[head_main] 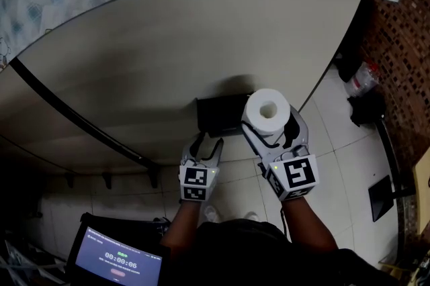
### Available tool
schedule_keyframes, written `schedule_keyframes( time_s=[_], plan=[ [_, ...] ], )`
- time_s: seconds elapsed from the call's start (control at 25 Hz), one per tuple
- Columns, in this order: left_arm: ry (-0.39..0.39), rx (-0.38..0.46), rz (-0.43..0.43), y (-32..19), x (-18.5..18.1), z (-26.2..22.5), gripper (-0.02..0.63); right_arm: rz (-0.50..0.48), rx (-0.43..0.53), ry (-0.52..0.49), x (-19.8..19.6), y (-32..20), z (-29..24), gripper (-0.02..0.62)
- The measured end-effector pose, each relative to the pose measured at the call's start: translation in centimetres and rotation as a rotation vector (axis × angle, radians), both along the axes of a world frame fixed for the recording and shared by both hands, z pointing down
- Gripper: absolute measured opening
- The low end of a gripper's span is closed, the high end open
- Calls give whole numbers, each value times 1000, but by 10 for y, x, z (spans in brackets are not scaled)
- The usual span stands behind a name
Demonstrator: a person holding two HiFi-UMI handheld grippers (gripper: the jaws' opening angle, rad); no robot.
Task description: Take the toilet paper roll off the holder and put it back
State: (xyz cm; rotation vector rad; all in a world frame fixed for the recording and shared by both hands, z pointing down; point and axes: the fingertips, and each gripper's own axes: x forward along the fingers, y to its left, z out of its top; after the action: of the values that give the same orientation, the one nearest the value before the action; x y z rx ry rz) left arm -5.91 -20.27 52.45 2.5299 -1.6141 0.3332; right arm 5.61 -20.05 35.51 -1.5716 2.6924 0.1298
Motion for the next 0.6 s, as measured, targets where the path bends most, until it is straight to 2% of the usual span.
schedule_keyframes(
  time_s=[0.4, 0.6],
  plan=[
    [28, 2, -37, 4, -2, -5, 92, 2, 0, -5, 3, 0, -1, 439],
    [75, -21, -22, 10, -2, -8, 87, 11, -7, -7, 6, -1, 3, 439]
  ],
)
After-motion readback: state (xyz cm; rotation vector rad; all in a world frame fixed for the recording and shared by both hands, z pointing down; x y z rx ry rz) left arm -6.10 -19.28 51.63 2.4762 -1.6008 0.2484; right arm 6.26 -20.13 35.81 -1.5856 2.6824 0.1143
